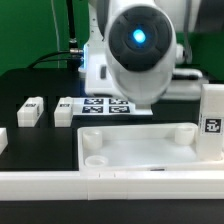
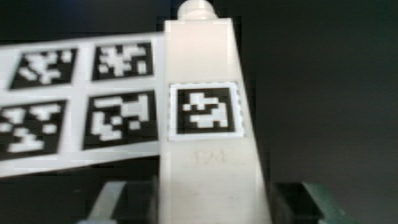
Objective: Assemble desk
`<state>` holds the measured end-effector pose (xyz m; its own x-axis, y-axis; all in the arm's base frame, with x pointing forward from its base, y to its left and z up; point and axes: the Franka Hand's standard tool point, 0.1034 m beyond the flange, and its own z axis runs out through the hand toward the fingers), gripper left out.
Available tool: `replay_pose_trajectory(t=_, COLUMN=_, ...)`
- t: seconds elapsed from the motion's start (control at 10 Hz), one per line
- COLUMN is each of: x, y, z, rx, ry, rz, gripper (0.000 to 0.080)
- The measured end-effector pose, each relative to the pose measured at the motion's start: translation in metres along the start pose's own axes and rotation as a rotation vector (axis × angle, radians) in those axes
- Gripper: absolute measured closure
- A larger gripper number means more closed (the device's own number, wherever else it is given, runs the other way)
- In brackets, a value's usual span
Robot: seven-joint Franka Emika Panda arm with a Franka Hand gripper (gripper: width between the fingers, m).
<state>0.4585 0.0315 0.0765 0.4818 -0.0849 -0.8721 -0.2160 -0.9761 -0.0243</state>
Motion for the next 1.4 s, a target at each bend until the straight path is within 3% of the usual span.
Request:
replay_pose_trajectory(t=0.1, x=-0.008, y=0.003, z=-0.024, rx=0.009, ry=0.028, rz=-0.009, gripper=0.0511)
replay_pose_trajectory(t=0.2, x=-0.018, y=0.008, z=-0.041, rx=-0.001, ry=0.06, rz=-0.035, gripper=0.051)
replay_pose_trajectory(t=0.4, x=-0.006, y=0.008, z=-0.048, rx=-0.011, ry=0.167, rz=-0.049, gripper=0.051)
replay_pose_trajectory(t=0.7, x=0.0, y=0.008, z=-0.061, rx=0.004, ry=0.359, rz=-0.054, gripper=0.051)
replay_pose_trajectory(t=0.9, x=-0.017, y=0.012, z=-0.11, rx=0.021, ry=0.464, rz=-0.082, gripper=0.0509)
replay_pose_trajectory(t=1.0, x=-0.02, y=0.018, z=-0.127, rx=0.029, ry=0.526, rz=-0.091, gripper=0.0509)
replay_pose_trajectory(t=1.4, x=-0.008, y=0.015, z=-0.137, rx=0.035, ry=0.852, rz=-0.089, gripper=0.0509)
